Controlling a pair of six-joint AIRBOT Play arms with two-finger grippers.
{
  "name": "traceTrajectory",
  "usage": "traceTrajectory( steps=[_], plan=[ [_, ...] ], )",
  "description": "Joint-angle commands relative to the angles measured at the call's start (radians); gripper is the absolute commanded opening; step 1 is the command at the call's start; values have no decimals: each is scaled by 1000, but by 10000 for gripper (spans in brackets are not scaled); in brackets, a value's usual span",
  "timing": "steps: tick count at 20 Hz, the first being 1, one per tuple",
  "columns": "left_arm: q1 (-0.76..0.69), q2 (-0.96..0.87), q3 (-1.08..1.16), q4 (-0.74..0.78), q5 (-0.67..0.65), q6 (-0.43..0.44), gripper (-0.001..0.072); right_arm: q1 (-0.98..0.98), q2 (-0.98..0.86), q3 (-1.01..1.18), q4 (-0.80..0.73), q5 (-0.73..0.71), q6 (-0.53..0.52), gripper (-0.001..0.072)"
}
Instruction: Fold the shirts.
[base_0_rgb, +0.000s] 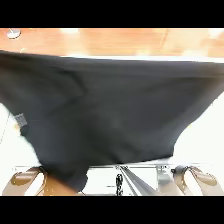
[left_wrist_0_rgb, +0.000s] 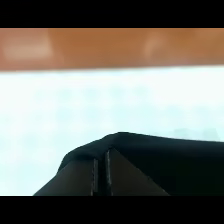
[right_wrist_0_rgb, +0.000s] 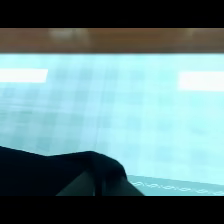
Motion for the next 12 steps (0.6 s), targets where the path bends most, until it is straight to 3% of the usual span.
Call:
traceTrajectory(
  steps=[1, 6, 12],
  plan=[
    [-3, -204, -116, -72, 206, -11, 21, 24, -179, -169, 71, -220, -65, 24],
    [-3, -562, -40, -264, 372, -11, 21, 122, -584, -102, 75, -488, -72, 24],
    [-1, -767, 41, -365, 343, -11, 22, 122, -925, 175, 71, -378, 47, 24]
  ],
)
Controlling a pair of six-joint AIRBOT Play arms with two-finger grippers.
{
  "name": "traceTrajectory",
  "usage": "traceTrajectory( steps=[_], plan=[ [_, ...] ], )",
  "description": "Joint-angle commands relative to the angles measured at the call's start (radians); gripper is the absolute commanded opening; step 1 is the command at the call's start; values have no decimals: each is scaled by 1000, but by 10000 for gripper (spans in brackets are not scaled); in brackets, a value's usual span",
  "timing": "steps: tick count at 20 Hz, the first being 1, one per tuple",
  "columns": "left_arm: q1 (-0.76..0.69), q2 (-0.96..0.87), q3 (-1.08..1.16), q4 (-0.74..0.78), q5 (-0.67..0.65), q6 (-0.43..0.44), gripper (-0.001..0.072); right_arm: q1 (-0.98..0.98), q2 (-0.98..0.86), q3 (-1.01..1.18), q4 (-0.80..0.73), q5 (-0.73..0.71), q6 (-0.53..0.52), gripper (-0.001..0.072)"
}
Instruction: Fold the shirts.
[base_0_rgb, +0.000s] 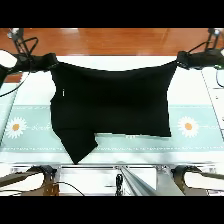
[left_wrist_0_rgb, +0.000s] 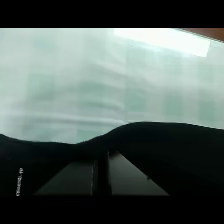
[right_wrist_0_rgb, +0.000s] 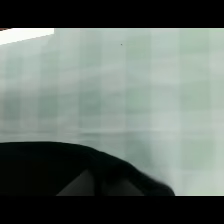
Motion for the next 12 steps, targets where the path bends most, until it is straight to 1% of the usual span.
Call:
traceTrajectory(
  steps=[1, 3, 4, 5, 7, 8, 10, 12],
  plan=[
    [5, -95, 24, -53, -5, 8, 22, 6, -159, 127, 0, 61, 42, 24],
    [23, -96, 24, -50, -48, 53, 21, -6, -163, 138, -2, 96, 27, 25],
    [39, -96, 26, -50, -86, 61, 22, -18, -160, 138, -1, 127, 14, 25],
    [53, -98, 26, -50, -142, 64, 21, -32, -159, 138, -2, 178, 3, 25],
    [72, -113, 25, -43, -304, 167, 21, -48, -161, 129, -48, 320, -52, 25],
    [76, -129, 25, -19, -383, 187, 22, -48, -161, 110, -88, 366, -62, 25],
    [78, -175, 25, 38, -513, 188, 22, -48, -161, 48, -142, 407, -61, 25],
    [76, -220, 25, 37, -571, 188, 22, -46, -161, -26, -131, 389, -61, 25]
  ],
)
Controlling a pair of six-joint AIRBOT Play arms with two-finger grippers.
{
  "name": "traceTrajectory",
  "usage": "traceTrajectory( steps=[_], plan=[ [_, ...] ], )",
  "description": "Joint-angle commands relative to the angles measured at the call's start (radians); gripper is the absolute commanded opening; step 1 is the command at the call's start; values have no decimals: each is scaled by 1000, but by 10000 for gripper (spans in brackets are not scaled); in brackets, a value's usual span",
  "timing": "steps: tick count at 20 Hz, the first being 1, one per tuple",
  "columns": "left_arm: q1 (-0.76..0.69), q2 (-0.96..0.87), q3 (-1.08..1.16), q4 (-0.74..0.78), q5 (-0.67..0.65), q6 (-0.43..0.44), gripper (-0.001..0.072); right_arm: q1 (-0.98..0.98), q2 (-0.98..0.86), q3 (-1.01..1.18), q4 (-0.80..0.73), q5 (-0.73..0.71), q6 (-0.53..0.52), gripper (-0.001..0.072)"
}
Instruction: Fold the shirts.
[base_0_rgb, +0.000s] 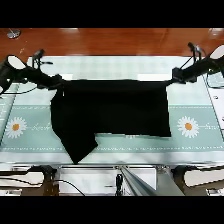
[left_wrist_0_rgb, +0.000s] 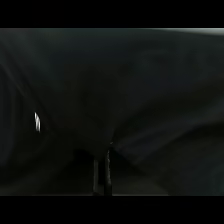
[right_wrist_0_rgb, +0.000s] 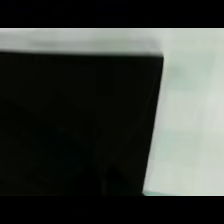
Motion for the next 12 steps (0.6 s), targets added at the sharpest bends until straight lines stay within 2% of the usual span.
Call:
traceTrajectory(
  steps=[1, 3, 4, 5, 6, 7, 10, 12],
  plan=[
    [1, -66, 1, 30, -169, 23, 22, 1, -3, -105, -24, 34, -15, 25],
    [-9, -75, 2, 29, -165, 18, 23, 5, -3, -145, 11, -10, -11, 26],
    [-12, -75, 2, 28, -165, 6, 56, 4, -3, -151, 30, -21, -8, 89],
    [-12, -74, 3, 28, -175, 0, 247, 4, -3, -151, 40, -23, -3, 388],
    [-9, -74, 8, 34, -208, 2, 612, 4, 1, -150, 48, -12, -7, 638],
    [-3, -71, 18, 56, -249, 3, 706, -2, 5, -139, 39, 20, -8, 620],
    [58, -29, 22, 92, -349, 4, 706, -63, 55, -124, 18, 123, -13, 620],
    [126, 48, -42, 92, -355, 13, 706, -124, 130, -160, -9, 148, -27, 620]
  ],
)
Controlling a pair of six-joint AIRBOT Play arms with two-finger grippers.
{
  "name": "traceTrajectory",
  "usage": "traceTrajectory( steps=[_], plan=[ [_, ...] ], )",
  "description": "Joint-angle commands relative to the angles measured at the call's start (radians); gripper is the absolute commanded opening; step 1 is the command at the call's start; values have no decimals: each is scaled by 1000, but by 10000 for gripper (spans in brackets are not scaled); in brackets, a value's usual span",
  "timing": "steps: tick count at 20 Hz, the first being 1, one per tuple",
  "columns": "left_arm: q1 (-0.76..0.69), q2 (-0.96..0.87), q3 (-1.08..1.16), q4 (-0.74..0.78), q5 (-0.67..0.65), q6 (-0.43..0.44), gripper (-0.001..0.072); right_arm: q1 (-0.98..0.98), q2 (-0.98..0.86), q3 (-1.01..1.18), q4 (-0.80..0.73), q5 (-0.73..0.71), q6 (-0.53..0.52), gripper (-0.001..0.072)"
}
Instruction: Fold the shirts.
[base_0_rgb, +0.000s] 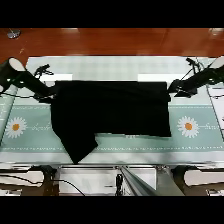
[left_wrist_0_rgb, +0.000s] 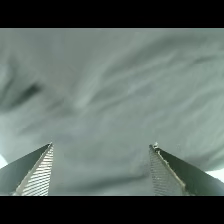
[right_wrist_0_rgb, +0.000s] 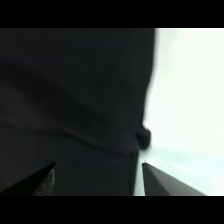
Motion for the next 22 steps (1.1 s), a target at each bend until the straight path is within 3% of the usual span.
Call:
traceTrajectory(
  steps=[1, 3, 5, 9, 19, 22],
  plan=[
    [104, 114, -102, 19, -54, 25, 706, -94, 122, -78, -21, 40, -23, 619],
    [190, 209, -256, 18, -20, 43, 705, -153, 252, -248, 47, -78, -39, 620],
    [292, 309, -444, -1, 42, 58, 705, -179, 381, -449, 203, -175, -121, 620],
    [438, 435, -687, -296, 116, 111, 705, -137, 536, -725, 411, -264, -205, 619],
    [319, 444, -828, -268, 134, 165, 705, -63, 549, -778, 539, -294, -211, 619],
    [262, 444, -872, -317, 198, 203, 704, -93, 550, -776, 563, -319, -210, 619]
  ],
)
